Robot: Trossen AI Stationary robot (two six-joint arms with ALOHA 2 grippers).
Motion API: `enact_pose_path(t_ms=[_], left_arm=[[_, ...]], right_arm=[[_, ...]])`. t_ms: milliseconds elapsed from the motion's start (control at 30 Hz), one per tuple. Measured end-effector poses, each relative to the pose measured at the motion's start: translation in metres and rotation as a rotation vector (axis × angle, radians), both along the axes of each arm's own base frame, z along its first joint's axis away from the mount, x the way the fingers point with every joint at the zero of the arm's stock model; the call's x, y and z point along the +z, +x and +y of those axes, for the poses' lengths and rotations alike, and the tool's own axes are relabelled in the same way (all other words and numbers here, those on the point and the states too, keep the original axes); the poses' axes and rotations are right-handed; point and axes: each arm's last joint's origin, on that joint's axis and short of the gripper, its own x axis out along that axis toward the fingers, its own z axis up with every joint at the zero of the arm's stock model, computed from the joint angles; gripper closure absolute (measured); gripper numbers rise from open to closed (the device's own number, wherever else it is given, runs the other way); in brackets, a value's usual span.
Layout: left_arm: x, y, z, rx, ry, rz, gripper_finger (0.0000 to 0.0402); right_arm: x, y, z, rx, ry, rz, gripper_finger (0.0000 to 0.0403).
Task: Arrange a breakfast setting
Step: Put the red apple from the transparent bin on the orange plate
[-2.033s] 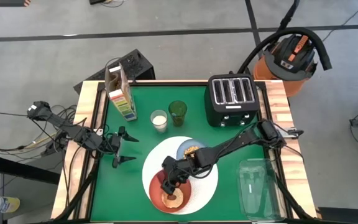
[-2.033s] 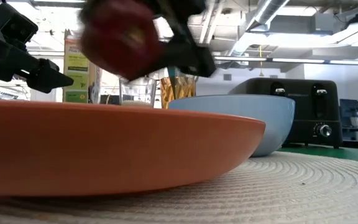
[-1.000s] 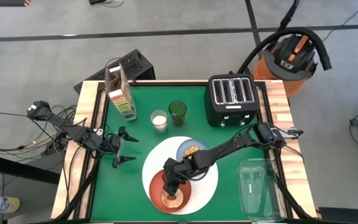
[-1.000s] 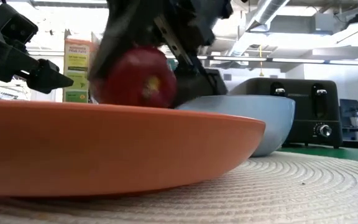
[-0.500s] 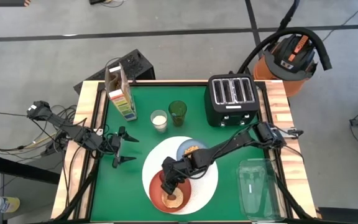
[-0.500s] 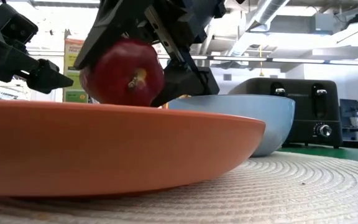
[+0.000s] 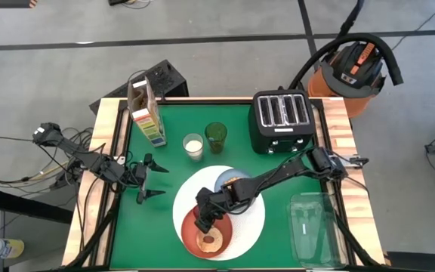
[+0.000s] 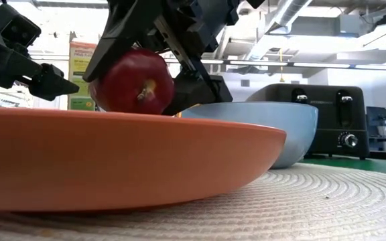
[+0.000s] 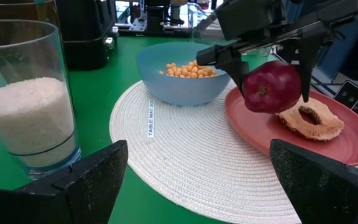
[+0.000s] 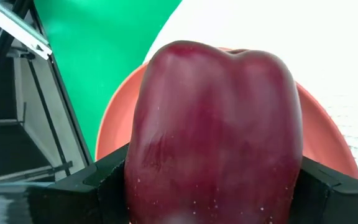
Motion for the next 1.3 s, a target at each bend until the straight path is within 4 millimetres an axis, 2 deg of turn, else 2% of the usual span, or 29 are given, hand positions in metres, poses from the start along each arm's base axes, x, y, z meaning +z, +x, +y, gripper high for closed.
enact_pose_path(t_ms=[300, 767, 1300], left_arm=[[0.0000, 0.0000, 0.0000, 0.000, 0.000, 0.000, 0.0023], [0.0000, 0.0000, 0.0000, 0.000, 0.000, 0.000, 0.0023], [0.0000, 0.0000, 0.0000, 0.000, 0.000, 0.000, 0.0023]], right_arm=[[0.0000, 0.0000, 0.0001, 0.062, -0.047, -0.022, 0.0085], [0.0000, 0.0000, 0.0001, 0.265, -0.203, -0.096, 0.0085], [0.0004, 0.0020, -0.0059, 0.259, -0.209, -0.100, 0.0085]])
